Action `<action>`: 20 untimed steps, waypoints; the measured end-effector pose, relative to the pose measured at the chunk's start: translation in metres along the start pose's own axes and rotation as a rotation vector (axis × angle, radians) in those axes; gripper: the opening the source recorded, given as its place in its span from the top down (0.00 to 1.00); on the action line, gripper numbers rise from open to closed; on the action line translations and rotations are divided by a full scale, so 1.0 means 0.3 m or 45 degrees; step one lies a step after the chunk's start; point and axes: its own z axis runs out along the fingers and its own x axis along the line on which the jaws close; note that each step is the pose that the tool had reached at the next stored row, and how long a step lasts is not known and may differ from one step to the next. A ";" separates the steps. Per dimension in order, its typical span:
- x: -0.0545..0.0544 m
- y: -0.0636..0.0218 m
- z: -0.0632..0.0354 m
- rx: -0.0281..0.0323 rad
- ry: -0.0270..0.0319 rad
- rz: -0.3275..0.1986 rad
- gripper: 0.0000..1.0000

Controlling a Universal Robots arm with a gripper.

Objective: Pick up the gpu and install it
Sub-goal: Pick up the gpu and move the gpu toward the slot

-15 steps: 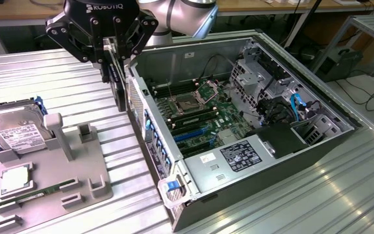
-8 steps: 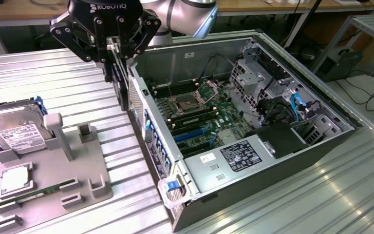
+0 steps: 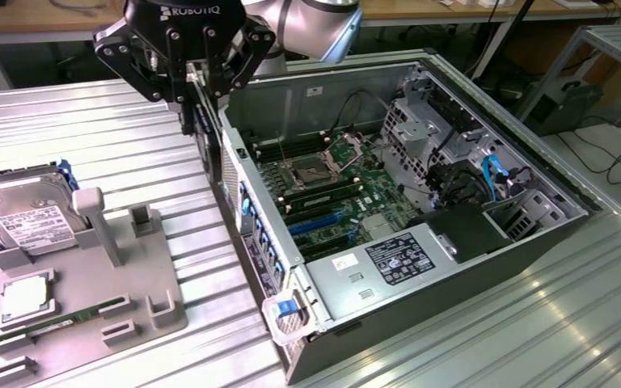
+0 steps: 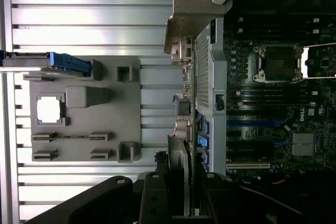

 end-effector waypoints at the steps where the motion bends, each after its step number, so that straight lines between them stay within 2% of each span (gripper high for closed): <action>1: -0.004 0.000 0.000 0.0001 0.0001 0.000 0.72; 17: -0.060 0.000 0.001 0.0000 0.0001 -0.003 0.72; 19: -0.110 0.000 0.002 0.0000 0.0001 -0.003 0.72; 20: -0.123 0.000 0.003 -0.0001 0.0002 -0.003 0.72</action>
